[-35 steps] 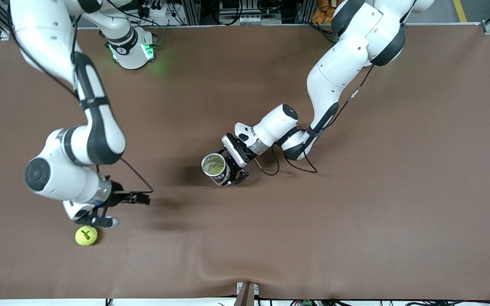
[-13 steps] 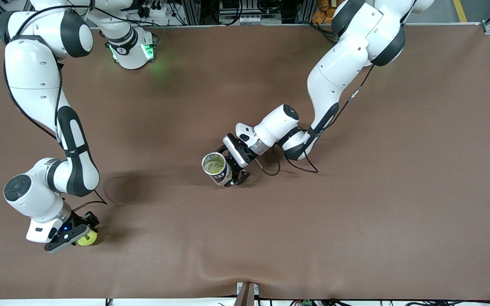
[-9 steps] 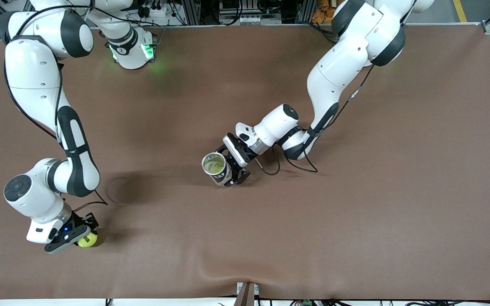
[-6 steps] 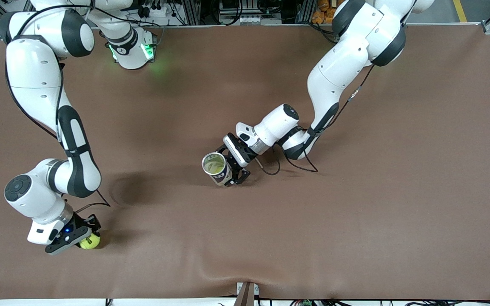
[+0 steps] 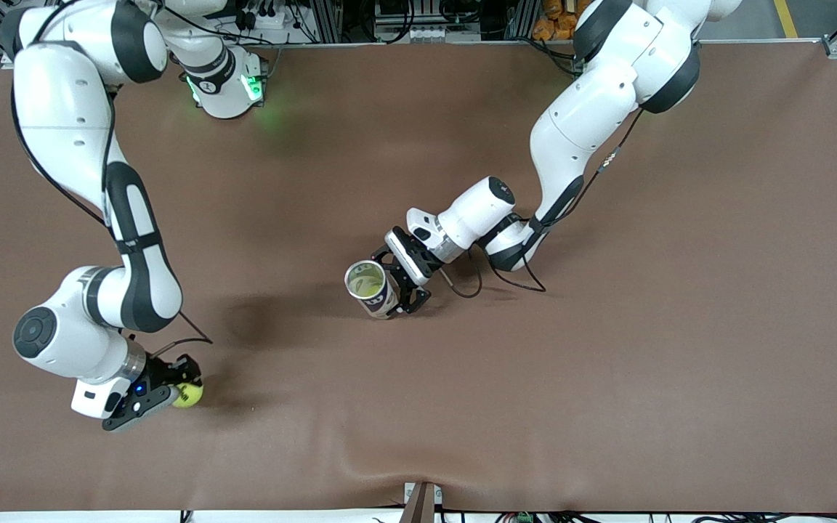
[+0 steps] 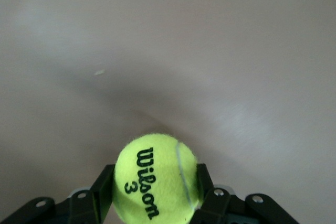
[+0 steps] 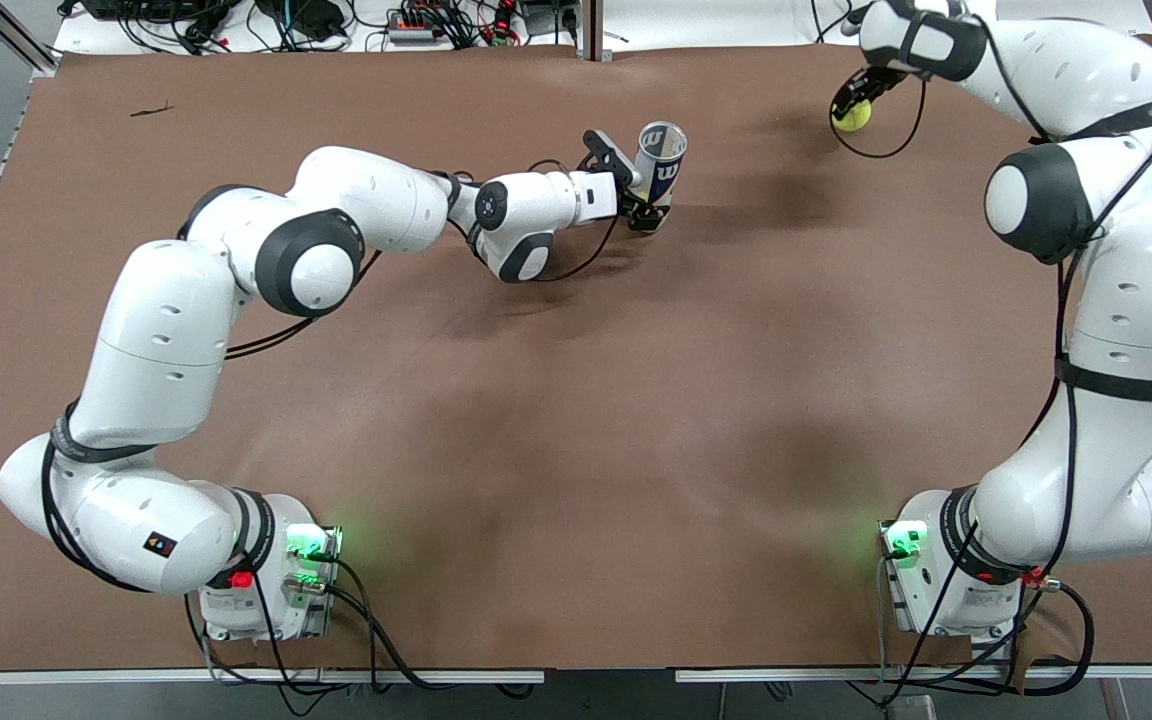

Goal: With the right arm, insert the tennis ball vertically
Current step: 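Carry the ball over the tube and lower it into the opening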

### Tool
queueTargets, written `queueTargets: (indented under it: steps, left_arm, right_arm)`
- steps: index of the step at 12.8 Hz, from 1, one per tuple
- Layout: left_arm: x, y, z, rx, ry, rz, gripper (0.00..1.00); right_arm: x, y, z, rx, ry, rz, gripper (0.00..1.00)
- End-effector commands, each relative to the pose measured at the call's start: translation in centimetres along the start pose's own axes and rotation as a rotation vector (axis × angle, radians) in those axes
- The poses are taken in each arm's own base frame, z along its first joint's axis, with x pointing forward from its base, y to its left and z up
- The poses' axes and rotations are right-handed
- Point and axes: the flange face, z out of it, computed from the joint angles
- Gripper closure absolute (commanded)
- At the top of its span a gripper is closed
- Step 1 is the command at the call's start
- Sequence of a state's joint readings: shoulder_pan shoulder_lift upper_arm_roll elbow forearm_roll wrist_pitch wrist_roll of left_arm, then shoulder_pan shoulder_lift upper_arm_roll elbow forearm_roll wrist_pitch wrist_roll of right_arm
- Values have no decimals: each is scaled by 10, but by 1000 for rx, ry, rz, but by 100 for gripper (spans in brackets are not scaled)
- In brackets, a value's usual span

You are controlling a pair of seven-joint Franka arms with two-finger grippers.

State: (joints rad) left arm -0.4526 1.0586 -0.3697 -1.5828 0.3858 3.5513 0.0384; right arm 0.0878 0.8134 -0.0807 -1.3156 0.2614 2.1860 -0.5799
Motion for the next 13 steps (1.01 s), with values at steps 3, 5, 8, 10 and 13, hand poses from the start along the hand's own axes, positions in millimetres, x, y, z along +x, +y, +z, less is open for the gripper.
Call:
queueTargets:
  steps: [3, 5, 8, 10, 13]
  left_arm:
    - [-1, 8, -12, -14, -17, -7, 0]
    - [-1, 6, -16, -13, -21, -6, 0]
    - [2, 7, -19, -16, -19, -10, 0]
    - [4, 7, -19, -15, -16, -9, 0]
    - [3, 6, -20, -14, -18, -10, 0]
  right_arm:
    - [6, -108, -80, 136, -198, 197, 50]
    - [10, -158, -111, 138, -247, 273, 50]
    - [22, -250, -137, 142, -277, 465, 50]
    - [26, -321, -141, 120, -307, 601, 51]
    - [32, -366, -137, 102, -272, 725, 51]
